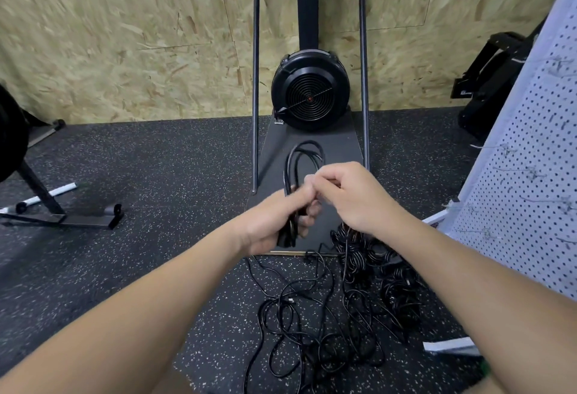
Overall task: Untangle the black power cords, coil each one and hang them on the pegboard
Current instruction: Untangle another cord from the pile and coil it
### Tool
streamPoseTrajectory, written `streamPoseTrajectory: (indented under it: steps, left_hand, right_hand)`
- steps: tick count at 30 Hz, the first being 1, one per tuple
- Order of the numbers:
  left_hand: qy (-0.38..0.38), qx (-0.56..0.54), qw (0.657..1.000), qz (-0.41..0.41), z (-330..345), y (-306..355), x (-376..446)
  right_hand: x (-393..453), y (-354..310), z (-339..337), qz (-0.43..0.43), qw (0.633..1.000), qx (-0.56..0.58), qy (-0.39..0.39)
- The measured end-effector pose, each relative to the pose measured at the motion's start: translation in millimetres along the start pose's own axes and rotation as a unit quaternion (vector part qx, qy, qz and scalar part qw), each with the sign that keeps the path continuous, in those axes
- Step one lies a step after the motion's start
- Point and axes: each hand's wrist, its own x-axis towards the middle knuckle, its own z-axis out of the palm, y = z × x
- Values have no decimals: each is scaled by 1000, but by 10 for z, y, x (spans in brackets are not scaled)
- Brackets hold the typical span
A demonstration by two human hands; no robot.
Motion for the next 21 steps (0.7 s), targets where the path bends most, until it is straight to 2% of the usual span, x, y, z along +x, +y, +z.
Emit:
streamPoseTrajectory:
  steps: [3, 7, 10, 13, 18, 21]
  left_hand:
    - [-16, 54, 998, -3, 40, -70, 1]
    - [-3, -4, 1000, 4, -12, -103, 29]
    - [32, -61, 997, 37, -106, -58, 74]
    - [54, -82, 994, 56, -230, -41, 111]
    - [126, 20, 991, 52, -322, -105, 136]
    - [138, 131, 981, 21, -307, -141, 86]
  right_hand:
    - [-22, 22, 10, 19, 999, 20, 29]
    - [-9, 110, -14, 82, 992, 80, 51]
    - [-27, 307, -59, 151, 988, 34, -12]
    - [-70, 427, -58, 162, 985, 19, -58]
    - [50, 390, -171, 118, 990, -69, 19]
    - [91, 274, -174, 97, 993, 39, 59]
